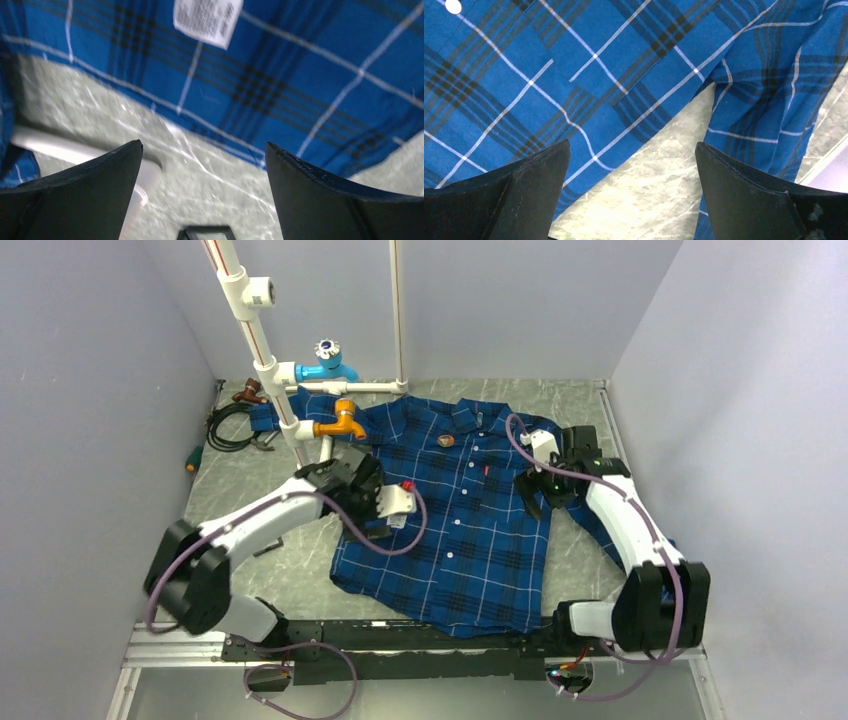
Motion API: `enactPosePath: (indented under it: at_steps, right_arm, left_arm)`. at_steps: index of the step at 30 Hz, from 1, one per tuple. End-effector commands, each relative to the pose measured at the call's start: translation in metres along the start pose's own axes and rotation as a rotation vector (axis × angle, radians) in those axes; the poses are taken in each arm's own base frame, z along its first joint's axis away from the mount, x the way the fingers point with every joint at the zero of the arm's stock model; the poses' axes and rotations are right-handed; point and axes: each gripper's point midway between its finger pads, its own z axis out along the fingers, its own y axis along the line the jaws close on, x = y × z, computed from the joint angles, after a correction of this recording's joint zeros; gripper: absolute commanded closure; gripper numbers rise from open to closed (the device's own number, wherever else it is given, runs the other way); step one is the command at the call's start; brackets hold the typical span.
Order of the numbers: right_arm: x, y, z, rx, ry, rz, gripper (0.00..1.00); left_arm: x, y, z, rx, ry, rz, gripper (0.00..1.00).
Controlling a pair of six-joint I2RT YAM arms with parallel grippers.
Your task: Remove the brooch from the garment
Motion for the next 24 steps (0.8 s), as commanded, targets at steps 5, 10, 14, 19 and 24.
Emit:
enactPosePath:
  at_steps: [5, 10, 14, 19, 24]
  right_arm:
    - [-0.025, -0.023, 0.018, -0.042, 0.030, 0.083, 0.02]
    - [-0.014, -0.039, 0.027, -0.082, 0.093, 0.173, 0.04]
    - [-0.001, -0.044, 0.037, -0.086, 0.149, 0.189, 0.05]
    - [0.009, -0.049, 0.053, -0.098, 0.214, 0.179, 0.08]
    - [0.010, -0.055, 0.063, -0.107, 0.249, 0.174, 0.11]
  left_arm:
    - [-0.072, 0.040, 0.051, 0.075, -0.042, -0.026, 0.01]
    - [-0.094, 0.063, 0.078, 0.056, -0.024, -0.083, 0.04]
    - [-0.092, 0.065, 0.102, 0.070, 0.012, -0.108, 0.05]
    - [-0.085, 0.047, 0.123, 0.159, 0.042, -0.114, 0.12]
    - [-0.075, 0.025, 0.134, 0.267, 0.073, -0.120, 0.25]
